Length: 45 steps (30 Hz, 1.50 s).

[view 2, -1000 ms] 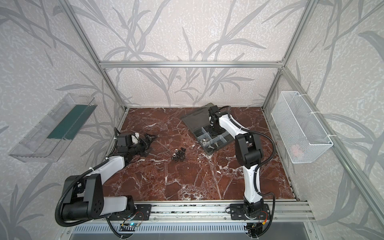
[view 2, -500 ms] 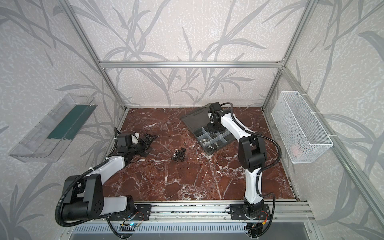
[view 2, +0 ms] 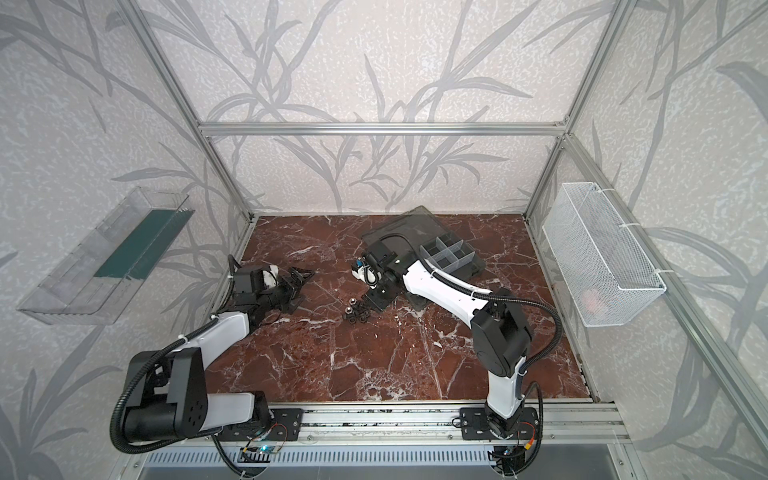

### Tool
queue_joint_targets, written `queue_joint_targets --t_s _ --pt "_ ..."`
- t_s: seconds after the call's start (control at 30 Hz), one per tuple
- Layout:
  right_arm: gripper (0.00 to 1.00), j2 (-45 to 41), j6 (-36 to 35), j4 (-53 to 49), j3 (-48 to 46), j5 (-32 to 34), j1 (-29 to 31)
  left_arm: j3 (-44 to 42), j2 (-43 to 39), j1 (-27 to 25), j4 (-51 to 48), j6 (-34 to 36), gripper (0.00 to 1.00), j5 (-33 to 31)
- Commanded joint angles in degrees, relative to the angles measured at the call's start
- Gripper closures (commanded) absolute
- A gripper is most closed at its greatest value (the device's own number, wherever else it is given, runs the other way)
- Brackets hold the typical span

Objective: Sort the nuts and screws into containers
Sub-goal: 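Move the right gripper back over the pile of bolts and nuts, then lower the right gripper and grasp another black hex nut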

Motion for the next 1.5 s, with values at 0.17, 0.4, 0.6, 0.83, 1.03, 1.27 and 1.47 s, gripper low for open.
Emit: queue_joint_targets --t_s 0.17,0.4,0.6,0.83,1.03,1.27,1.47 --pt "0.4 6.67 9.82 4.06 0.13 2.98 4.13 -0.34 0.0 0.34 1.2 -0.57 0.01 0.99" --pt "0.4 10.8 14.24 5.61 1.9 7.76 4.37 -0.47 0.41 0.39 1.49 -0.5 0.0 0.99" --pt "0.4 14.02 14.21 4.21 4.85 9.13 4.36 -0.47 1.01 0.42 1.83 -0.59 0.0 1.08" --pt "0.4 15.24 15.77 4.91 5.16 7.79 4.35 -0.54 1.21 0.43 1.8 -0.55 0.0 0.99" --pt "0.4 15.28 17.41 5.71 4.97 8.58 4.07 -0.43 1.32 0.47 1.84 -0.53 0.0 1.08" --pt "0.41 15.77 19.22 6.38 4.77 9.89 2.96 -0.52 1.11 0.55 1.78 -0.53 0.0 0.99" --pt "0.42 16.29 19.3 6.54 4.32 11.48 2.69 -0.52 1.21 0.52 1.75 -0.48 0.01 0.82"
